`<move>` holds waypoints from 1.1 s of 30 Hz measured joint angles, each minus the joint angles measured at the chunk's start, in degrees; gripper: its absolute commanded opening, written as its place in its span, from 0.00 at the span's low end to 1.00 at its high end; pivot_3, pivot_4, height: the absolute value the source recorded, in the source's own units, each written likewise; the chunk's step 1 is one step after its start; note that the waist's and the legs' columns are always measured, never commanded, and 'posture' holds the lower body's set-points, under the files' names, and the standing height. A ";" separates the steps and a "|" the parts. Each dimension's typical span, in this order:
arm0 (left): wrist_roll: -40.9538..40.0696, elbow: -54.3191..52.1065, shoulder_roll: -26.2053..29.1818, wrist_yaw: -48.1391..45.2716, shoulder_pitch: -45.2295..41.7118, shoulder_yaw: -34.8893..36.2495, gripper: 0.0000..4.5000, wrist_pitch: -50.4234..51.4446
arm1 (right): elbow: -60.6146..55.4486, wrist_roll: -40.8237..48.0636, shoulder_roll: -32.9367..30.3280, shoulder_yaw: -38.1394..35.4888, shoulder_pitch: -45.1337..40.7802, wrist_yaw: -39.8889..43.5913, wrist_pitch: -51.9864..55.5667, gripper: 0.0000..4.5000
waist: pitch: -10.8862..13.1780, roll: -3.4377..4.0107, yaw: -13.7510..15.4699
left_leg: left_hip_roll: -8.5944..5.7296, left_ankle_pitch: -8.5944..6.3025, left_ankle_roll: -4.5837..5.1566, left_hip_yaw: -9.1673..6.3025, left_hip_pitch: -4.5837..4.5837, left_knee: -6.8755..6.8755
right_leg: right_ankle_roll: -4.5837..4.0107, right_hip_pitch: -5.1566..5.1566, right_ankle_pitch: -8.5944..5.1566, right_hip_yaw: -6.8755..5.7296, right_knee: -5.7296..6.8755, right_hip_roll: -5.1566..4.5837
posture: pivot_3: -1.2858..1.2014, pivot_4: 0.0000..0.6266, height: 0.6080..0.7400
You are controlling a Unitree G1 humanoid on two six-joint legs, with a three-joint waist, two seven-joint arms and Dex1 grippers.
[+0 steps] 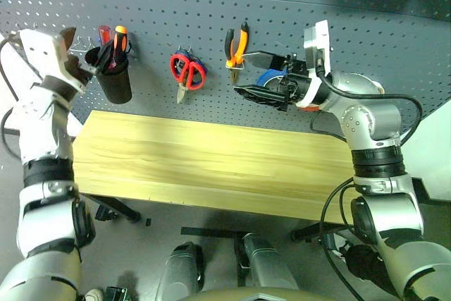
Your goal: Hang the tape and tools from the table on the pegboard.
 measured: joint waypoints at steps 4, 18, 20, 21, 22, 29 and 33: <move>-6.11 -12.21 3.47 -4.67 11.12 3.52 0.96 5.92 | -2.31 1.46 -2.29 -0.05 2.52 1.07 2.74 1.00 | 0.00 0.01 0.00 | 0.01 0.00 0.00 -0.03 0.11 0.00 | -0.01 0.03 -0.01 0.05 -0.07 -0.01 | 0.53 0.18 0.95; -10.08 -19.02 4.35 -26.23 26.97 -3.48 0.96 11.39 | -4.65 -0.26 -5.70 3.36 11.51 4.33 4.47 1.00 | -0.03 0.08 0.19 | 0.06 -0.01 0.01 0.03 0.31 -0.01 | -0.21 0.20 -0.16 0.07 -0.17 0.06 | 0.51 0.24 0.95; -9.25 -17.30 2.82 -29.41 26.90 -5.95 0.96 9.06 | -3.69 -0.77 -6.06 4.27 13.12 5.67 4.10 1.00 | -0.03 0.08 0.18 | 0.08 -0.01 0.01 0.03 0.32 -0.01 | -0.22 0.21 -0.16 0.07 -0.17 0.08 | 0.51 0.23 0.95; -9.02 -16.26 2.30 -31.63 26.83 -7.21 0.96 7.70 | -2.84 -1.25 -6.20 4.78 14.17 6.47 3.50 1.00 | -0.04 0.08 0.14 | 0.08 -0.01 0.01 0.03 0.31 -0.01 | -0.22 0.21 -0.16 0.07 -0.17 0.09 | 0.51 0.22 0.95; -8.88 -15.23 1.73 -33.49 26.75 -7.92 0.96 6.65 | -1.85 -1.66 -6.21 5.02 15.03 7.02 2.84 1.00 | -0.04 0.09 0.08 | 0.08 -0.01 0.01 0.05 0.32 -0.01 | -0.22 0.21 -0.16 0.09 -0.17 0.08 | 0.51 0.21 0.95; -9.20 -7.37 1.92 -43.21 24.60 -9.09 0.96 4.50 | 4.56 -7.11 -6.16 5.43 16.06 7.40 -4.51 1.00 | -0.14 0.14 -0.47 | 0.13 -0.01 0.02 0.08 0.38 -0.01 | -0.20 0.21 -0.15 0.14 -0.15 0.16 | 0.51 0.18 0.95; -9.34 -7.08 2.73 -44.70 25.22 -8.68 0.96 4.73 | 9.37 -10.15 -6.23 6.08 15.85 8.34 -8.96 1.00 | -0.17 0.20 -0.25 | 0.13 -0.01 0.02 0.08 0.37 -0.01 | -0.20 0.21 -0.15 0.15 -0.16 0.14 | 0.53 0.21 0.95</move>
